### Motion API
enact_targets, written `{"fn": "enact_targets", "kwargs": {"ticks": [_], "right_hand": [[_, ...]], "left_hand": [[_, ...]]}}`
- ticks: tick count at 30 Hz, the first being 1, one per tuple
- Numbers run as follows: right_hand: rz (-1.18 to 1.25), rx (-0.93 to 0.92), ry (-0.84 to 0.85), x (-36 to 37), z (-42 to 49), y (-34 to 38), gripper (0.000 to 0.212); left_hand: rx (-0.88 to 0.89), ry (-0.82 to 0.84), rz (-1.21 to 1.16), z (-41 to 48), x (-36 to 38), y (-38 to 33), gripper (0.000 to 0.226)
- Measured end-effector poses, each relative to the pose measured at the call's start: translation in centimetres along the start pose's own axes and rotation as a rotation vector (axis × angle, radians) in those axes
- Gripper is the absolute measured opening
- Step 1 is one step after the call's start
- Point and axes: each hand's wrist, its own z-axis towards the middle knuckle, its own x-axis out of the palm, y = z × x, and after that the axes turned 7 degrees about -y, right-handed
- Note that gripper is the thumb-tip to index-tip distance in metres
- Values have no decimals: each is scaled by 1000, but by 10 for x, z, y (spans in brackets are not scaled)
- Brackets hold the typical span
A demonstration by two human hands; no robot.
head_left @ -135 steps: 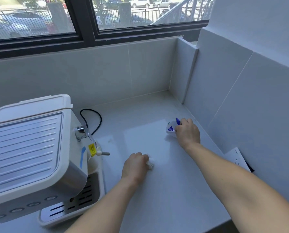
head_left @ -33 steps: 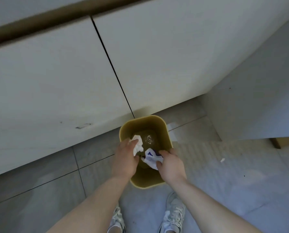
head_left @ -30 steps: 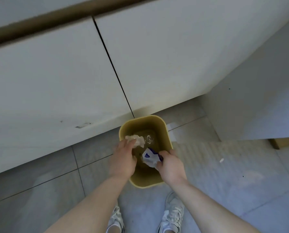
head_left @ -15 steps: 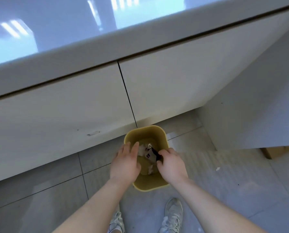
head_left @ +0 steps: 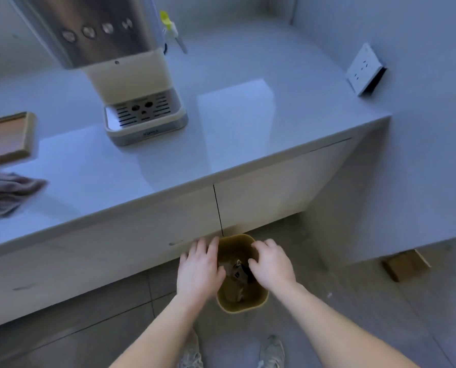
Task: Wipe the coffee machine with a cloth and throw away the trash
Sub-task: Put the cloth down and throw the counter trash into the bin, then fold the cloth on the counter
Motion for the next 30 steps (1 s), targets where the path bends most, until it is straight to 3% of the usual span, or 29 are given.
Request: {"fn": "enact_targets", "kwargs": {"ticks": [11, 18, 30], "right_hand": [[-88, -191, -40, -117, -11, 65, 45], [-212, -371, -83, -183, -10, 108, 44], [-168, -664, -152, -230, -15, 219, 45]], "left_hand": [[-12, -136, 42, -20, -111, -16, 66], [-56, -333, 108, -20, -188, -18, 68], [-253, -483, 140, -62, -273, 25, 70]]}}
